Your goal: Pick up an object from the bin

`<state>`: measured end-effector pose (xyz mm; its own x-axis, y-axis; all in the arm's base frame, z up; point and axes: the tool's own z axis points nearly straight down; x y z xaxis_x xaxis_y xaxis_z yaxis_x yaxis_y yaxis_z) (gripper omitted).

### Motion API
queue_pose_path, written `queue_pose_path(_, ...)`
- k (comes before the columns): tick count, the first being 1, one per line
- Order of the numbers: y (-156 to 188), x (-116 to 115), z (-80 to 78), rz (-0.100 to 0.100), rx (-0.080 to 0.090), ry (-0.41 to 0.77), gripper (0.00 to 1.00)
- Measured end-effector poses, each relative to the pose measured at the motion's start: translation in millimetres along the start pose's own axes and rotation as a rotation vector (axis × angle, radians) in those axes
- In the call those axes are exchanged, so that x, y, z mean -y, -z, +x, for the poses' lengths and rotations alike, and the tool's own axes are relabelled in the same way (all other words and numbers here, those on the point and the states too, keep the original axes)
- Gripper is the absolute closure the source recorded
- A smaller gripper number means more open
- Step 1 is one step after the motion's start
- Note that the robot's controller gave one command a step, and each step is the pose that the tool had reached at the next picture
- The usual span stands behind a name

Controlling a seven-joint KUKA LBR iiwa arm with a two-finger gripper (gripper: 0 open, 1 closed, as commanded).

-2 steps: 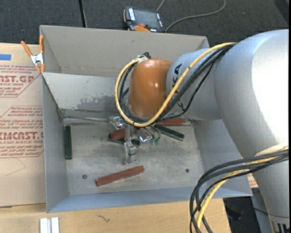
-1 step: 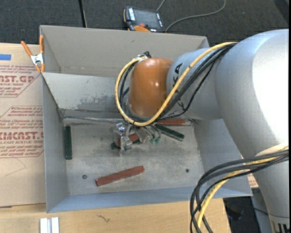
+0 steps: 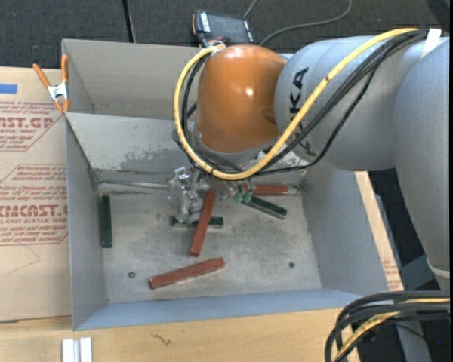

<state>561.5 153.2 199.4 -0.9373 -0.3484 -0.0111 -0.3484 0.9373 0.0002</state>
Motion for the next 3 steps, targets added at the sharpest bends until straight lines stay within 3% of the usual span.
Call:
queue_pose_path(1,-5,1,1.7,0.0,-0.008,-0.002,0.0)
queue_pose_path(2,-132,53,35.3,-0.002,-0.012,0.123,0.0)
queue_pose_path(3,-123,53,33.0,-0.001,-0.017,0.125,1.0)
